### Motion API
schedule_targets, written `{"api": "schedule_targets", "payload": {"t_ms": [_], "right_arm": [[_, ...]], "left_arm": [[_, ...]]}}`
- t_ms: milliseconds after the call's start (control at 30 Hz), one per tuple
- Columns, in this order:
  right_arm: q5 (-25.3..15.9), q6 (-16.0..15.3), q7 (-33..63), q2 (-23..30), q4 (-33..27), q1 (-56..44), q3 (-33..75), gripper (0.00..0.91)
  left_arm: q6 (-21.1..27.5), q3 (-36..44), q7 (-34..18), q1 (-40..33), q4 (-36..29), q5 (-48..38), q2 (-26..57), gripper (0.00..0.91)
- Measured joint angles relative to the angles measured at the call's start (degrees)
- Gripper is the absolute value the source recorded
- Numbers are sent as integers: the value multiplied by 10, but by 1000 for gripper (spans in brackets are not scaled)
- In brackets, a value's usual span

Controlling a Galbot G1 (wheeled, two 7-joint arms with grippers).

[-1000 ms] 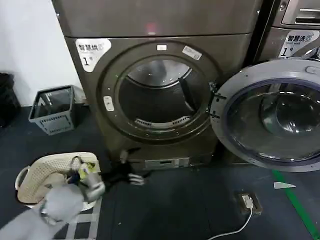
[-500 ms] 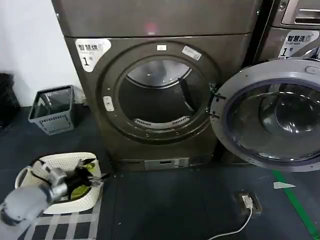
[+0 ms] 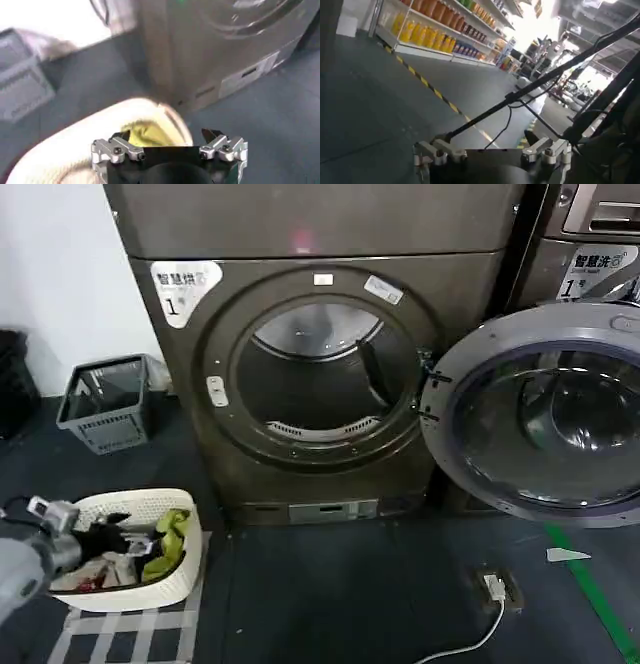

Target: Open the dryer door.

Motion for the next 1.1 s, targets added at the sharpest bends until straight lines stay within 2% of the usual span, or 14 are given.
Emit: {"api": "schedule_targets", "payload": {"t_ms": [100, 333, 467, 700, 1100], "right_arm": [[0, 0, -1, 2, 2, 2, -4, 907], [-1, 2, -4, 6, 5, 4, -10, 907], [-1, 2, -5, 6, 4, 4, -10, 907], [-1, 3, -7, 6, 5, 4, -11, 907], [-2, 4, -10, 9, 1, 6, -15, 907]], "left_arm": [[30, 2, -5, -8, 15, -25, 13, 907], [30, 35, -24, -50, 59, -79, 33, 907], [30, 56, -30, -75, 84, -79, 40, 907], [30, 80, -46, -80, 119, -133, 57, 907], [30, 106, -67, -59, 120, -181, 90, 907]]}}
